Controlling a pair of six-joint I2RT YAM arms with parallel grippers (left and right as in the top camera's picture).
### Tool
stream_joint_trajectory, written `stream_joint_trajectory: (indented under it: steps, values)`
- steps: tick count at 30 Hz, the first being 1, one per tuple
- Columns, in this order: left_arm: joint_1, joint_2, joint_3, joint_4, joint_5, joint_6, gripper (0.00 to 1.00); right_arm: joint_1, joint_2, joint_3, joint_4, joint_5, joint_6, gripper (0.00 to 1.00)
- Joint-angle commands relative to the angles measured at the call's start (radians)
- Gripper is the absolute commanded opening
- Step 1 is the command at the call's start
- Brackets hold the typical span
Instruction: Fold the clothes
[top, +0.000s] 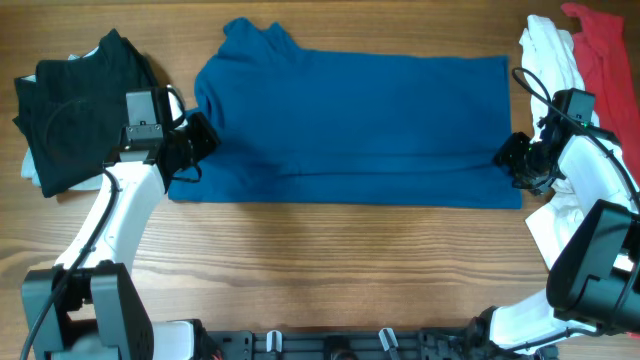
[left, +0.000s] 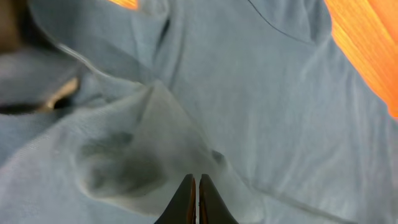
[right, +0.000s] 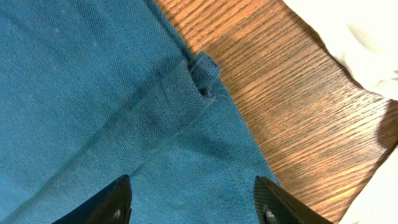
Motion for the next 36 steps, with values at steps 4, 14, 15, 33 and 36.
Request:
stream_joint_trajectory:
  steps: [4,14,15,33,36]
  values:
    - [-0.056,0.016,-0.001,-0.023,0.013,0.051,0.07,0.004,-0.026,-0.002,0.002,0.013,-0.013,0.63]
    - [-0.080,0.253,-0.001,0.117,-0.117,-0.010,0.05,0.004,-0.026,-0.002,0.002,0.014,-0.013,0.63]
    - [-0.067,0.275,-0.001,0.138,-0.134,-0.025,0.05,0.004,-0.026,-0.002,0.002,0.014,-0.013,0.63]
    - [-0.018,0.330,-0.001,0.183,-0.139,-0.082,0.25,0.004,-0.026,-0.002,0.027,0.013,-0.039,0.66]
    - [-0.020,0.330,-0.001,0.143,-0.137,-0.082,0.26,0.004,-0.026,-0.002,0.062,0.013,-0.040,0.77]
